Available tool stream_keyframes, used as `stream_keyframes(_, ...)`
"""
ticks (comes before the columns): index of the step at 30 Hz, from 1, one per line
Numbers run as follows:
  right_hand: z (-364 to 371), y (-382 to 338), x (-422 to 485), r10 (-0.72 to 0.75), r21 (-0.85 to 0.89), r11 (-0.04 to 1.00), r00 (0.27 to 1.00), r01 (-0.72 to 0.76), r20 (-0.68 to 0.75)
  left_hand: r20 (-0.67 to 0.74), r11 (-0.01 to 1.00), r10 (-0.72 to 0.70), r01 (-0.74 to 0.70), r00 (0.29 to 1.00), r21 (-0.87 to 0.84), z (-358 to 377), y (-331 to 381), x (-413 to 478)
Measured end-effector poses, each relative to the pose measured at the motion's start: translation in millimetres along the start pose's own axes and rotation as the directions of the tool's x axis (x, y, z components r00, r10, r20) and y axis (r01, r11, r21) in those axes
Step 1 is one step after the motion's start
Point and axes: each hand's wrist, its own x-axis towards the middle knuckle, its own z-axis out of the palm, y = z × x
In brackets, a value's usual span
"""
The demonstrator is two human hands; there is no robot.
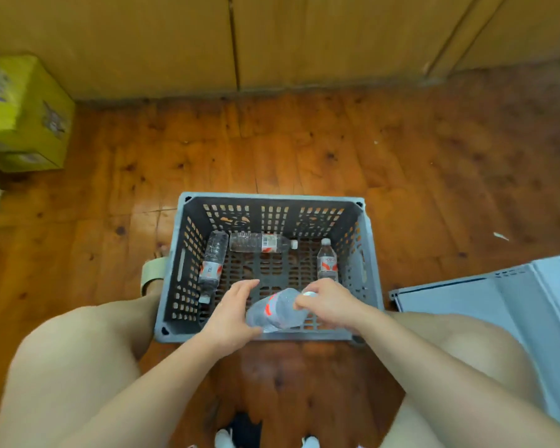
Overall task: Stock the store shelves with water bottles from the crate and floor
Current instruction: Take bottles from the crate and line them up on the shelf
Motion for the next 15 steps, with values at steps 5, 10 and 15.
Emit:
stream_keyframes(5, -15, -21, -91, -0.261, 0.174, 0.946, 0.962, 0.272, -0.083, -0.180, 0.982, 0.176, -0.184, 0.968, -0.030, -5, 20, -57)
stream_keyframes(10, -4, -2, -136, -0.361, 0.474, 0.748, 0.885, 0.464, -0.295, -0.284, 0.973, 0.209, -0.228, 0.936, -0.036, 2, 44, -121)
stream_keyframes(15, 82, 43, -142, -0.022, 0.729, 0.650, 0.964, 0.216, -0.265, -0.243, 0.990, 0.133, -0.115, 0.961, 0.086, 31, 41, -160)
